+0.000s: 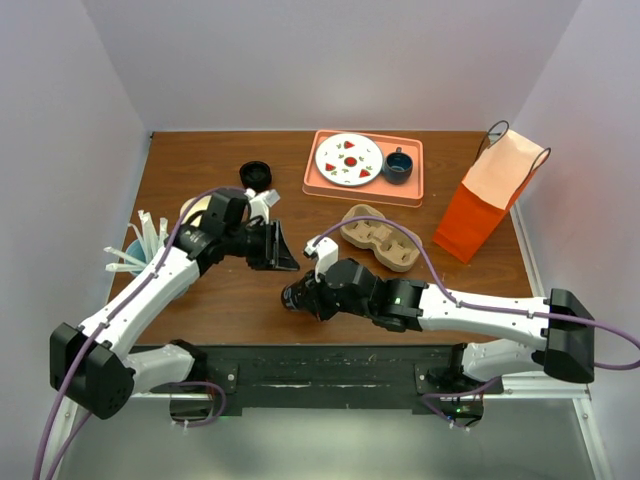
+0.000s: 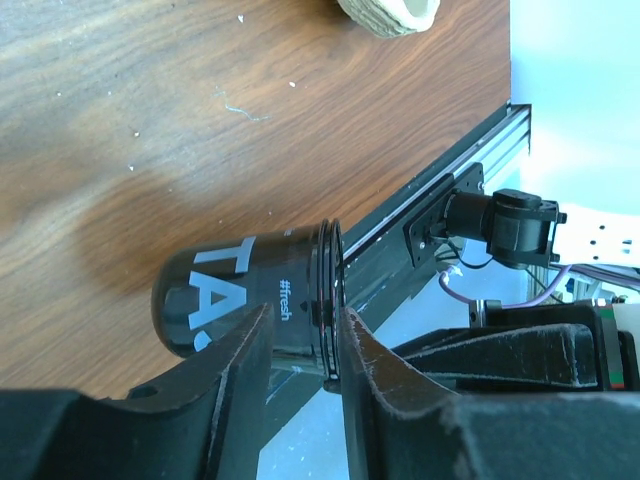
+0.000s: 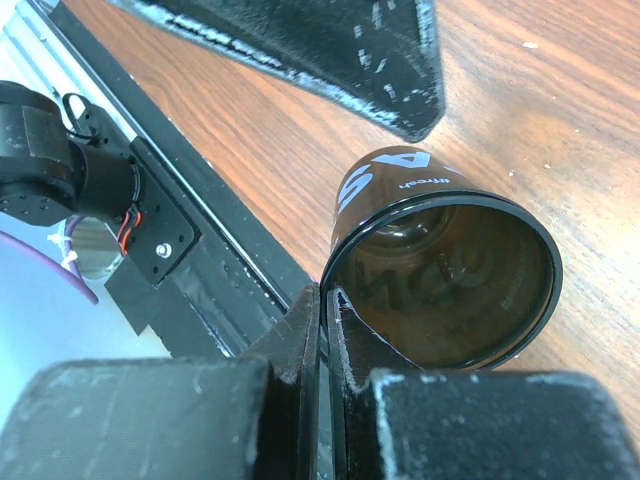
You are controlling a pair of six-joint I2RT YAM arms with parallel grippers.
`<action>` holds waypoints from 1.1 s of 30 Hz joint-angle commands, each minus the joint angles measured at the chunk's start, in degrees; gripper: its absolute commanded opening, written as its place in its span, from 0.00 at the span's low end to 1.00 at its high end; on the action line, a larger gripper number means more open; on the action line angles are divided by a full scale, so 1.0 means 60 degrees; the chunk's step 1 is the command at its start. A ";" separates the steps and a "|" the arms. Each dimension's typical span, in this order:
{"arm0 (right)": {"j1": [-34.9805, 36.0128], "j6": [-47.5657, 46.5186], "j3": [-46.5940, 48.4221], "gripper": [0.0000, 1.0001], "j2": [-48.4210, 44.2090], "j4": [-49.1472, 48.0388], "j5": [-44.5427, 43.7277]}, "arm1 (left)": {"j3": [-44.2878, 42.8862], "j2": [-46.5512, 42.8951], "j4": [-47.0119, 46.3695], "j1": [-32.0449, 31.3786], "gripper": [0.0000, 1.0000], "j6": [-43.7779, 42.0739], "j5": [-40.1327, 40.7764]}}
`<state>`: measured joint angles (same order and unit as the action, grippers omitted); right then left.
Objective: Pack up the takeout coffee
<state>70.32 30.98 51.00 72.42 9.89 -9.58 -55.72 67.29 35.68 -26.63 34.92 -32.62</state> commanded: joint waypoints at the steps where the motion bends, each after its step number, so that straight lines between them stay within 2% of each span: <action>1: -0.0002 0.0036 0.0406 0.00 -0.0001 -0.0184 -0.0293 | 0.0043 -0.0272 0.0089 0.0044 0.36 -0.0048 -0.0393; 7: -0.0002 0.0095 0.0464 0.00 0.0088 -0.0286 -0.0219 | 0.0366 -0.0272 -0.0351 0.0044 0.34 0.0172 -0.0774; 20: -0.0017 0.0256 0.0523 0.00 0.0234 -0.0301 -0.0278 | 0.0469 -0.0053 -0.0073 0.0044 0.30 -0.0077 -0.0672; 33: -0.0046 0.0344 0.0596 0.00 0.0366 -0.0374 -0.0365 | 0.0527 0.0167 0.0176 0.0044 0.29 -0.0326 -0.0701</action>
<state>70.26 32.18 52.07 74.54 9.80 -9.76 -52.99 68.10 35.92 -26.63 34.26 -34.59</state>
